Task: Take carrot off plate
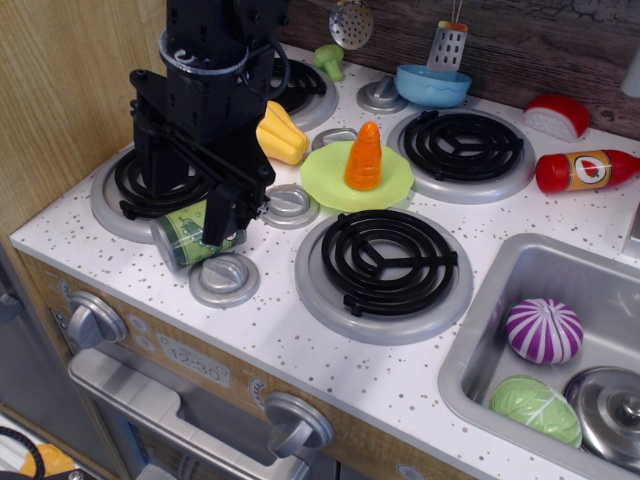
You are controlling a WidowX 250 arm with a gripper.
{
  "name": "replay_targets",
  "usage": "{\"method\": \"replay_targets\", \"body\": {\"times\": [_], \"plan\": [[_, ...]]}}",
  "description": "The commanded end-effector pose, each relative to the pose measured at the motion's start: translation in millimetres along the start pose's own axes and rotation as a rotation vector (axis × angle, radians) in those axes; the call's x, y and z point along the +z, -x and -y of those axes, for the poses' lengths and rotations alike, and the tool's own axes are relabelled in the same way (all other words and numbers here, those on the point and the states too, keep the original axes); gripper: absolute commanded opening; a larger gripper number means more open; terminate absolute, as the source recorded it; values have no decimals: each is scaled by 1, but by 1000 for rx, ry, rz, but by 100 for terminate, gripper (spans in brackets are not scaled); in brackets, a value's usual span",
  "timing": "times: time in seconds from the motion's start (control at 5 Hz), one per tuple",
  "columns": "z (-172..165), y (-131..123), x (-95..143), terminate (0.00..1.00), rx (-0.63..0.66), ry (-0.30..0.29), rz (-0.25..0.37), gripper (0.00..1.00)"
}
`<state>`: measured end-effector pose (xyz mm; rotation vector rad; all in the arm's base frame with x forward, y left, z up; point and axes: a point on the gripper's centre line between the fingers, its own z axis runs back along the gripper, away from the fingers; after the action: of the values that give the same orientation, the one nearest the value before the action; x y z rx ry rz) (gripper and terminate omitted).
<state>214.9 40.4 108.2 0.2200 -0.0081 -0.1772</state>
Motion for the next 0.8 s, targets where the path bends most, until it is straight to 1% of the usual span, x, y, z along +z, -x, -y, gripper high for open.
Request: {"method": "replay_targets", "body": {"times": [0.0,0.2,0.4,0.6], "plan": [[0,0,0,0,0,0,0,100],[6,-33,12,0,75,4,8,100],[12,-71,24,0,175,12,41,100],[9,-106,22,0,214,32,122,100]]}}
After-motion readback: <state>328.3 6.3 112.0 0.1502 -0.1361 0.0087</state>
